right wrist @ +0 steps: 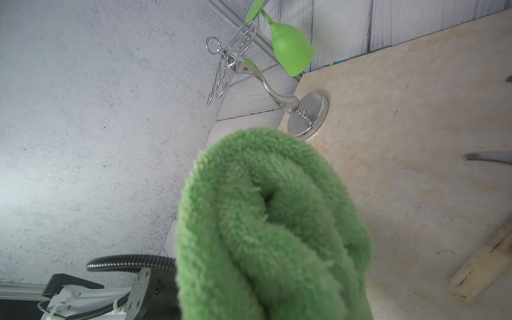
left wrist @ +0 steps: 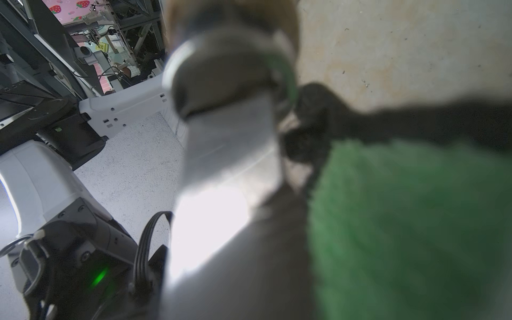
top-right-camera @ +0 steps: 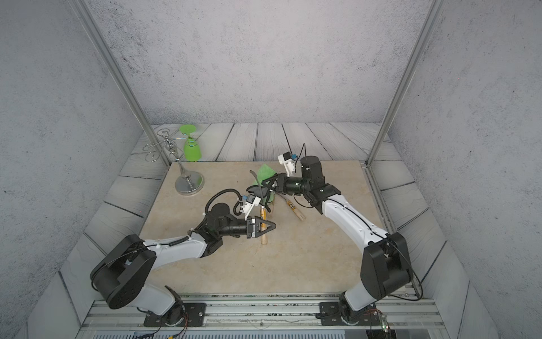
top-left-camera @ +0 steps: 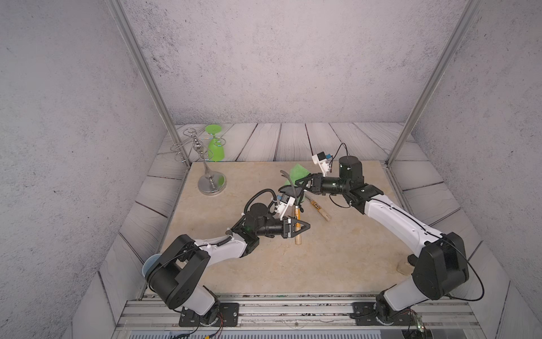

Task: Wipe small sickles with rags
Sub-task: Wipe the small sickle.

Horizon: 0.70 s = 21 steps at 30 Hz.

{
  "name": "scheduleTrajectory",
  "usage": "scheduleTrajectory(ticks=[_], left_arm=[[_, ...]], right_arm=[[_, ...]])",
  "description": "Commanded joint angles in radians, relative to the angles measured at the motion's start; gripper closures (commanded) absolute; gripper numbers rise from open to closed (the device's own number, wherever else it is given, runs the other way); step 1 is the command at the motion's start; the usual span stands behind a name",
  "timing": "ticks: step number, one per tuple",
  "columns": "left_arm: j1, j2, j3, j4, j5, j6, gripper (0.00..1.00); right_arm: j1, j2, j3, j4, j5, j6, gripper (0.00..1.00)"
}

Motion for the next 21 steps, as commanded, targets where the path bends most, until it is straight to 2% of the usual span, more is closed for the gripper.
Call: scheduleTrajectory(ticks=[1,8,13,21], left_arm=[[0.058,0.001,0.044,-0.023,-0.03,-0.036,1.0],[0.099,-0.014,0.062,-0.07,-0.015,-0.016,1.0],[0.109,-0.047,0.072,-0.121,-0.005,0.012,1.0],[0.121,-0.163,0.065,-0.331,-0.067,0.134,1.0]], right_arm=[[0.036,-0.096,-0.016,-0.039,-0.108,-0.013,0.83],[0.04,-0.108,-0.031,-0.046,-0.099,-0.018,0.83],[0.041,-0.121,-0.041,-0.087,-0.048,-0.052,0.84],[-0.001,-0.11,-0.073,-0.176,0.073,-0.108,0.84]])
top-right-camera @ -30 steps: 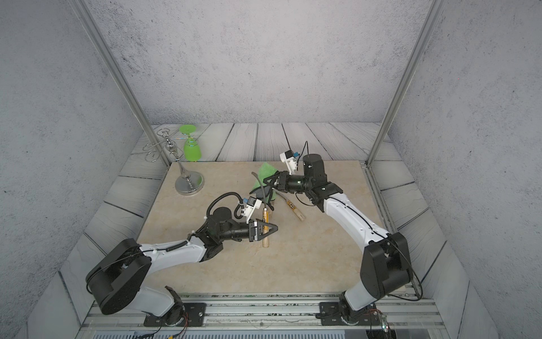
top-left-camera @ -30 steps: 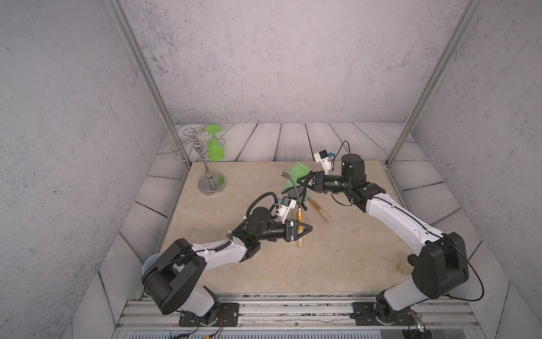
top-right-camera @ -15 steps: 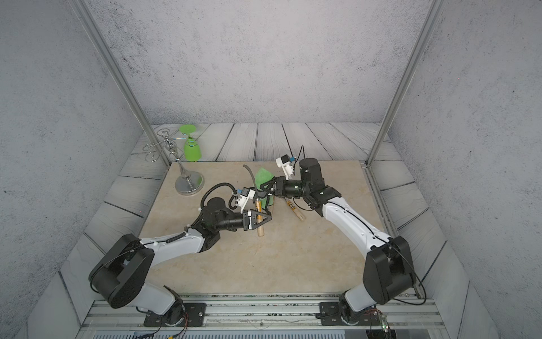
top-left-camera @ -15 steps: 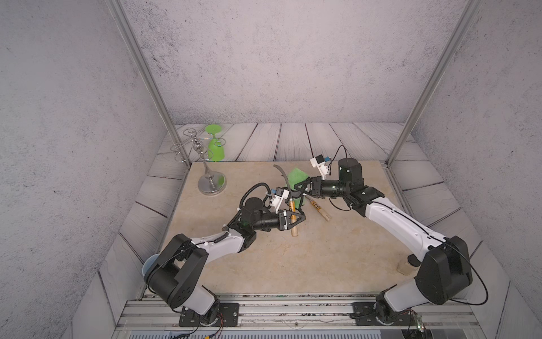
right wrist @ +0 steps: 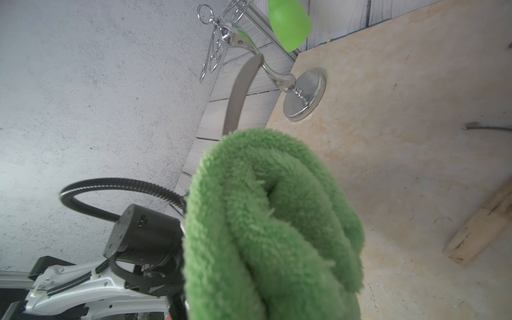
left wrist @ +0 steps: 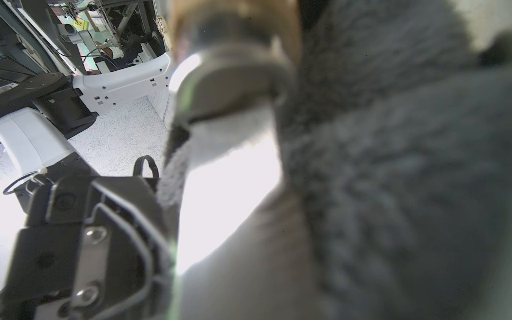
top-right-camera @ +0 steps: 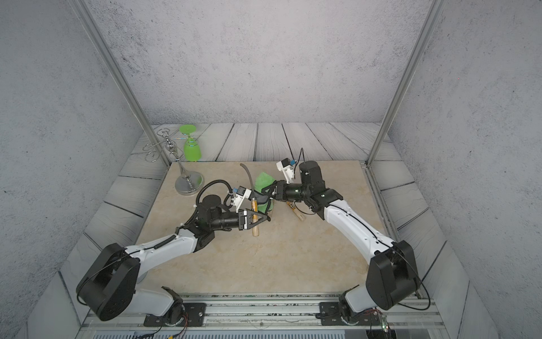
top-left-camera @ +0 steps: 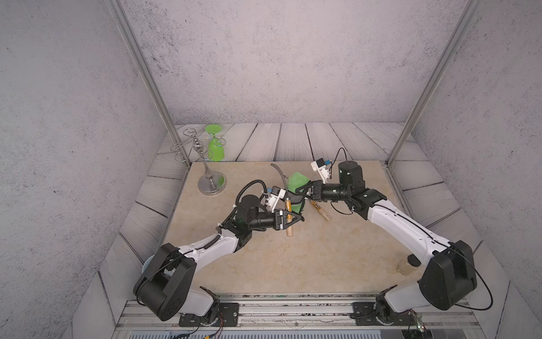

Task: Wipe small sickles with rags
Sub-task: Wipe the small sickle.

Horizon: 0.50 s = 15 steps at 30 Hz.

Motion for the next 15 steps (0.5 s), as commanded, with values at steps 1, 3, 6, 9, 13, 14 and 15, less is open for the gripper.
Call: scheduleTrajectory(ticks=[1,3,6,9,13,14,15], left_arm=[[0.038,-0.043,0.024,-0.083,-0.069,0.055,1.0],[0.048,-0.053,0.024,-0.11,-0.07,0.067,1.0],[0.067,-0.059,0.022,-0.154,-0.076,0.091,1.0],[0.094,-0.055,0.021,-0.199,-0.093,0.115,1.0],[0.119,-0.042,0.025,-0.25,-0.13,0.139,1.0],[0.123,-0.039,0.028,-0.264,-0.141,0.149,1.0],[0.124,-0.034,0.035,-0.287,-0.154,0.16,1.0]], right_arm=[[-0.03,-0.045,-0.033,-0.073,0.03,-0.04,0.84],[-0.05,-0.054,-0.052,-0.08,0.046,-0.048,0.84],[-0.072,-0.067,-0.062,-0.136,0.072,-0.086,0.84],[-0.097,-0.079,-0.075,-0.196,0.092,-0.128,0.84],[-0.156,-0.094,-0.121,-0.227,0.101,-0.152,0.84],[-0.172,-0.095,-0.131,-0.232,0.103,-0.156,0.84],[-0.195,-0.095,-0.144,-0.234,0.106,-0.158,0.83]])
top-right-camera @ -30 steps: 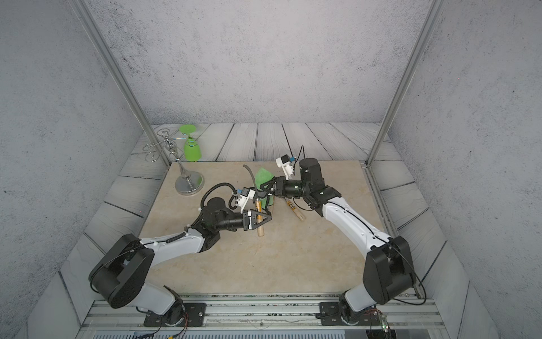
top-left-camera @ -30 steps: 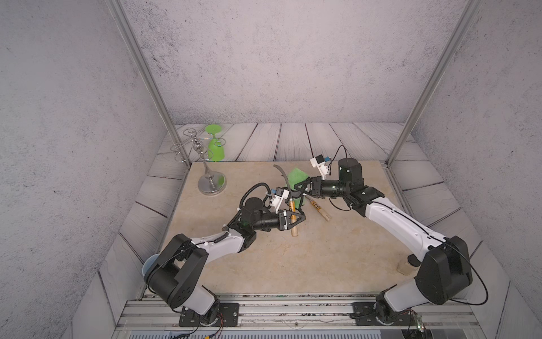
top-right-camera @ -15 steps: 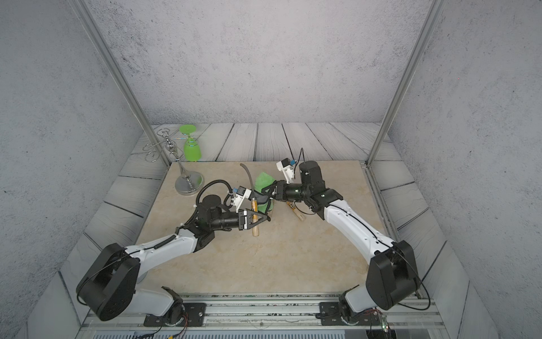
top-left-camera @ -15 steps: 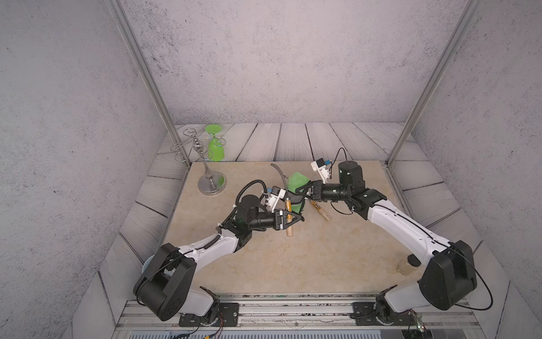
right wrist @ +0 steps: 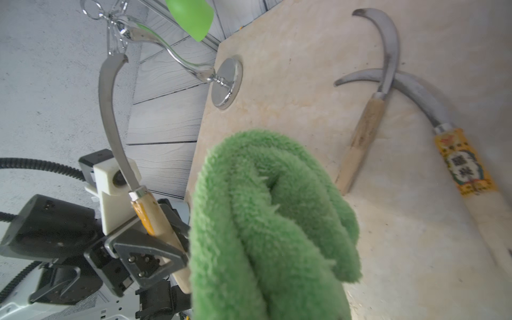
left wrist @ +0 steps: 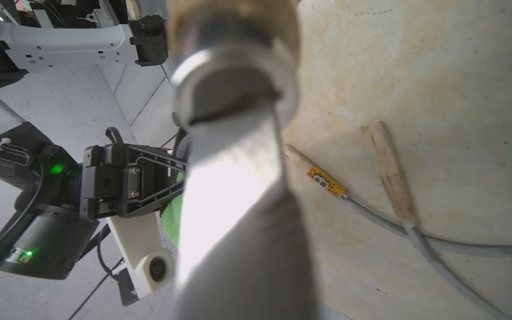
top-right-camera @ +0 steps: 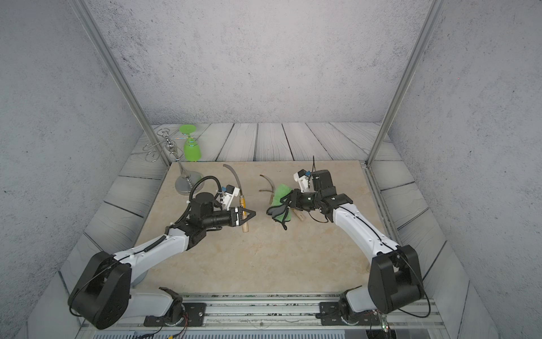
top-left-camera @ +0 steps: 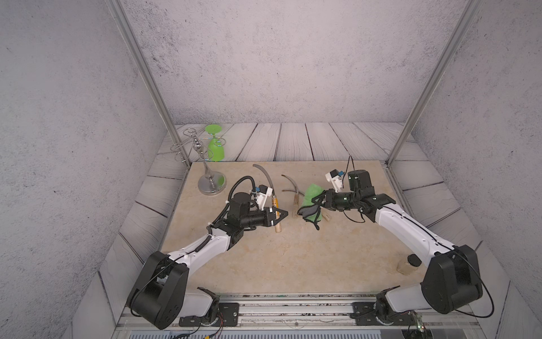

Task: Wipe small sickles with rags
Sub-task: Wipe the small sickle, then place the rag at the center of the board, then place the small sickle at the center of the board.

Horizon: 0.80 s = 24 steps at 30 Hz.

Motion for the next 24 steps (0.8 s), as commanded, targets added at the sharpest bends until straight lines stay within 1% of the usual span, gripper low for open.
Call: scheduleTrajectory(ticks=[1,6,9,13,18,21,24], left_arm=[[0.012,0.013,0.047,-0.092,-0.061,0.071,1.0],[0.016,0.061,0.132,-0.322,-0.174,0.192,1.0],[0.017,0.111,0.172,-0.406,-0.24,0.235,1.0],[0.019,0.194,0.22,-0.448,-0.28,0.253,1.0],[0.02,0.305,0.291,-0.463,-0.295,0.26,1.0],[0.021,0.37,0.344,-0.478,-0.301,0.268,1.0],[0.023,0.428,0.387,-0.485,-0.304,0.273,1.0]], right_arm=[[-0.058,-0.042,-0.029,-0.037,0.025,-0.043,0.84],[-0.143,-0.029,-0.055,-0.047,0.044,-0.052,0.83],[-0.179,-0.007,-0.055,-0.041,0.058,-0.053,0.82],[-0.216,0.036,-0.04,-0.04,0.079,-0.055,0.81],[-0.279,0.12,-0.032,0.036,0.04,0.005,0.8],[-0.304,0.193,-0.012,0.08,0.032,0.034,0.79],[-0.321,0.268,0.034,0.082,0.037,0.042,0.77]])
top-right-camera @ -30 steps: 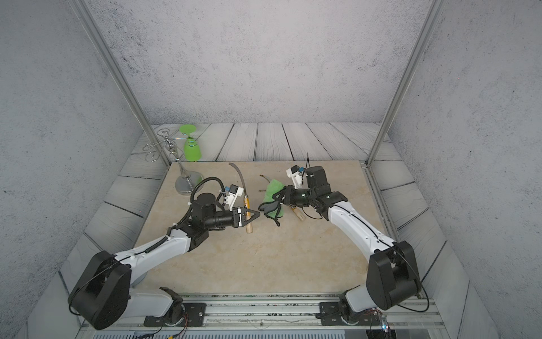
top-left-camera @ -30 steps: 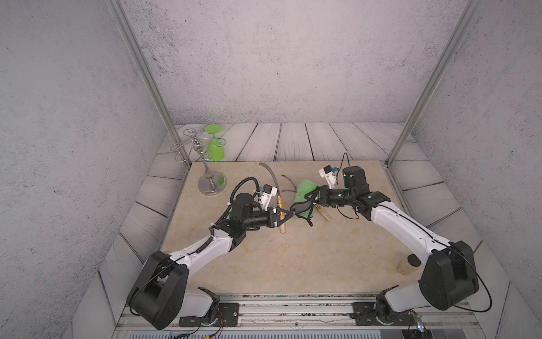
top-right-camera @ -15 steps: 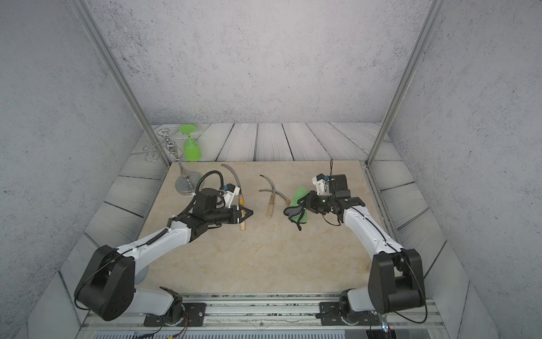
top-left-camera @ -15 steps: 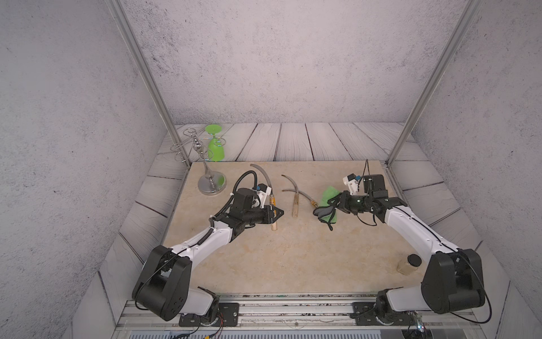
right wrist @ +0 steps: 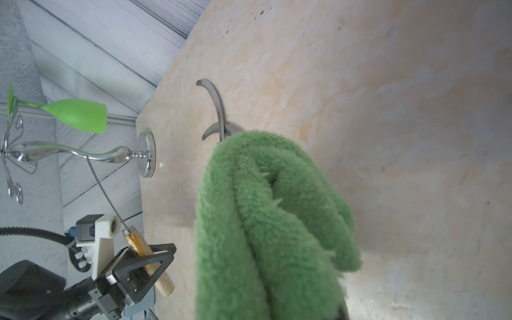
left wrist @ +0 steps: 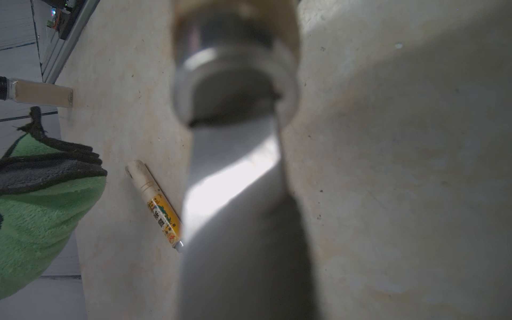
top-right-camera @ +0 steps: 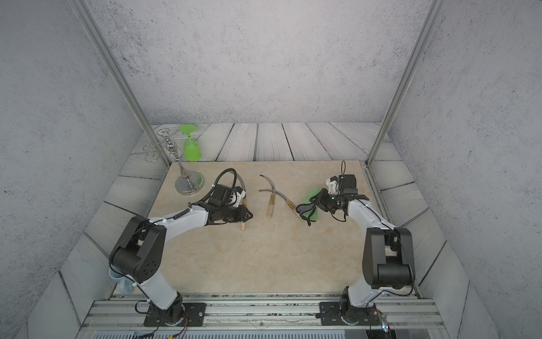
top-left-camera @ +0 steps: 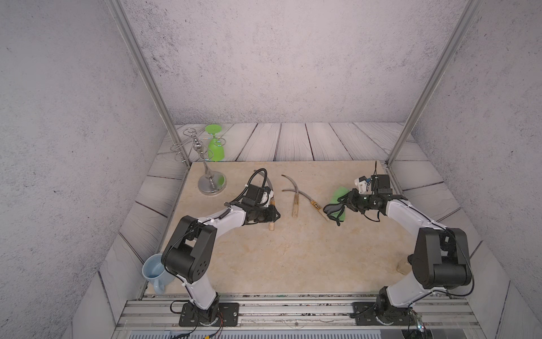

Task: Wipe small sickles with rags
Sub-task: Place the small sickle at the center of the board.

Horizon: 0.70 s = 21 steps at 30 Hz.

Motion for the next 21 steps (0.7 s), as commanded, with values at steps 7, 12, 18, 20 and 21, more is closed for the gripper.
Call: scheduleTrajectory(ticks=[7,12,18,20,21], left_arm=[[0.02,0.157,0.154,-0.047,-0.021,0.048,1.0],[0.036,0.231,0.22,-0.059,-0.007,0.054,1.0],[0.057,0.279,0.262,-0.065,0.02,0.054,0.99],[0.063,0.284,0.267,-0.069,0.018,0.058,0.91],[0.066,0.286,0.271,-0.074,0.019,0.061,0.85]], right_arm=[[-0.02,0.218,0.178,-0.02,0.042,-0.013,0.73],[-0.025,0.28,0.213,-0.022,0.071,-0.014,0.68],[-0.03,0.34,0.25,-0.053,0.081,-0.021,0.52],[-0.031,0.342,0.25,-0.069,0.09,-0.026,0.44],[-0.03,0.336,0.246,-0.075,0.095,-0.03,0.39]])
